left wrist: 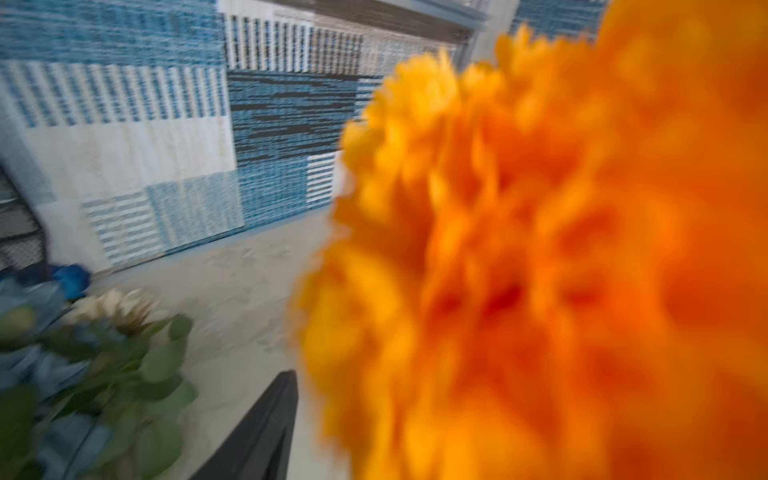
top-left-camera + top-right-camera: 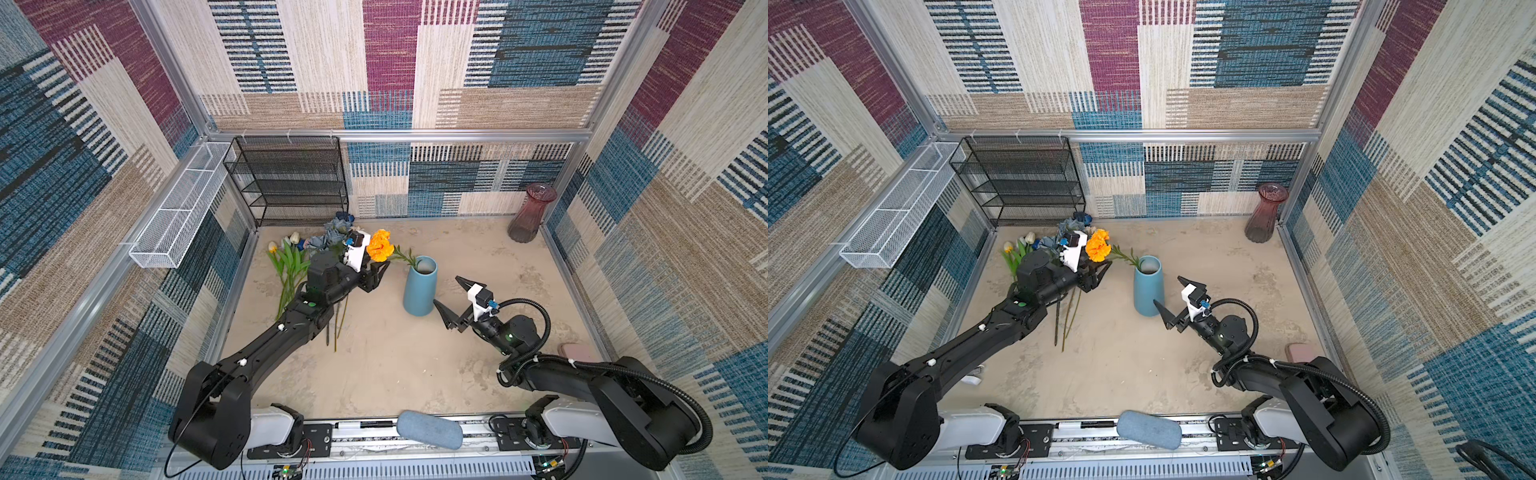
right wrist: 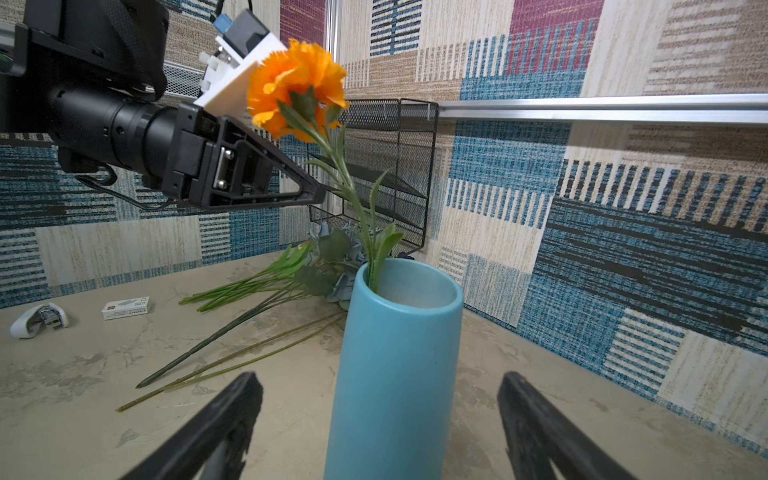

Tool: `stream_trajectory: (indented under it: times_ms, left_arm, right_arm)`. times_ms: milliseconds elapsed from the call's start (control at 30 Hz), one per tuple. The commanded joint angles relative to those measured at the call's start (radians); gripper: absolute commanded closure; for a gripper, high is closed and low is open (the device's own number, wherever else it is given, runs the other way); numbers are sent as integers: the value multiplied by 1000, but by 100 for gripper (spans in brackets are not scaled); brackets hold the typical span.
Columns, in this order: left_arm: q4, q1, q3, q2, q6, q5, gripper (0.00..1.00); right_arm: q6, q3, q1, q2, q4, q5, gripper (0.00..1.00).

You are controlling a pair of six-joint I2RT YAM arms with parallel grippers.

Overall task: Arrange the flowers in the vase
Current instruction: 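Move the left gripper back and grasp the blue rose stems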

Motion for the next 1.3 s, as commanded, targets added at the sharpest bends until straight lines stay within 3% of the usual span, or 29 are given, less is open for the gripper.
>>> stream_trajectory:
  times_ms: [0, 133, 267, 400, 500, 633, 833, 1033, 1133, 1267]
  left_arm:
    - [-55, 44, -48, -49, 4, -41, 40]
    - [-86, 71, -78, -96, 21, -70, 39]
    - [-222, 81, -62, -103, -8, -258, 38]
    - [-425, 157, -4, -44, -107, -425, 39]
    - [-573, 209, 79, 53, -134, -442, 42]
    - [-716, 214, 186, 185, -108, -443, 43]
    - [-789, 213, 255, 313, -64, -458, 40]
    - [-816, 212, 295, 393, -48, -441, 41]
    - [-821, 212, 311, 429, -41, -422, 46]
    - [-845, 212, 343, 465, -39, -415, 64]
  right_arm:
    - [8, 9, 1, -1, 20, -18, 8]
    - [10, 7, 1, -2, 22, -21, 8]
    - [13, 7, 1, -7, 21, -32, 8]
    - [17, 9, 3, -4, 24, -58, 8]
    - [22, 7, 5, 3, 33, -65, 8]
    - [16, 5, 10, 10, 45, -92, 9]
    - [-13, 4, 24, 12, 63, -209, 9]
    - [-26, -35, 41, -23, 124, -206, 7]
    - [-35, -37, 47, -40, 115, -210, 7]
    - [-32, -39, 51, -52, 113, -214, 7]
